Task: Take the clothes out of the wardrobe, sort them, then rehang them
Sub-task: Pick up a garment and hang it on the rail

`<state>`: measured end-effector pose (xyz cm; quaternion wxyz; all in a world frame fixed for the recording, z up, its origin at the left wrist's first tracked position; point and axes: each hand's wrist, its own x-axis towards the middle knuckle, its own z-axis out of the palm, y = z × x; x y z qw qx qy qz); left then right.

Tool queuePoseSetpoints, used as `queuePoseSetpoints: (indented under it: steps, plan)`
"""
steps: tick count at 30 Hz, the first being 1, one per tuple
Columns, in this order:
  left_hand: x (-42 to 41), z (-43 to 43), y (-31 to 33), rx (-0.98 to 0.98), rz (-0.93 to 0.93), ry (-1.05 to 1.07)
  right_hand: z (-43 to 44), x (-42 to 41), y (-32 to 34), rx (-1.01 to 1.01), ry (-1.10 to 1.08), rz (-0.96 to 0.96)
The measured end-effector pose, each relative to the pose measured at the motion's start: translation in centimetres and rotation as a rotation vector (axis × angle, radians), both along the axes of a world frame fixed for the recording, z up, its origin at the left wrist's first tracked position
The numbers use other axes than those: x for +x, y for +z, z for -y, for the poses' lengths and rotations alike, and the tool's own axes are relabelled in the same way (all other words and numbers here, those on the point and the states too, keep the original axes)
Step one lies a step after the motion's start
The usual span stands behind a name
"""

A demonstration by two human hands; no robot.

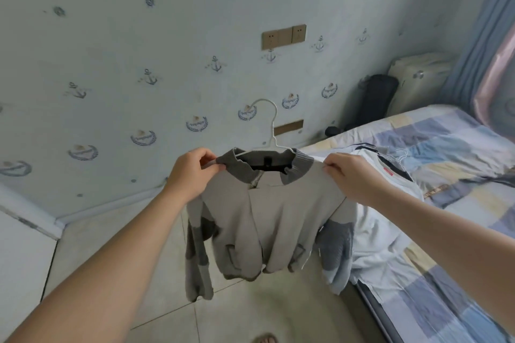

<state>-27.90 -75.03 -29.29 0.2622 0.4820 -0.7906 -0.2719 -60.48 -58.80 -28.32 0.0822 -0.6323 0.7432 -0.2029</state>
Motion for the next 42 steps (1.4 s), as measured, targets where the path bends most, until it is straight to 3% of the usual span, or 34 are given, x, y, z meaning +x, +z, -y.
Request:
queuePoseSetpoints:
  steps: [17,42]
  plan:
    - [19.9,-26.7,7.8,-0.236,-0.016,0.345,-13.1,16.2,7.1,-0.227,0.380,0.035]
    - [47.3,-56.2,41.8,-1.290,0.135,0.803,-24.9,47.9,40.7,-1.078,0.912,0.234]
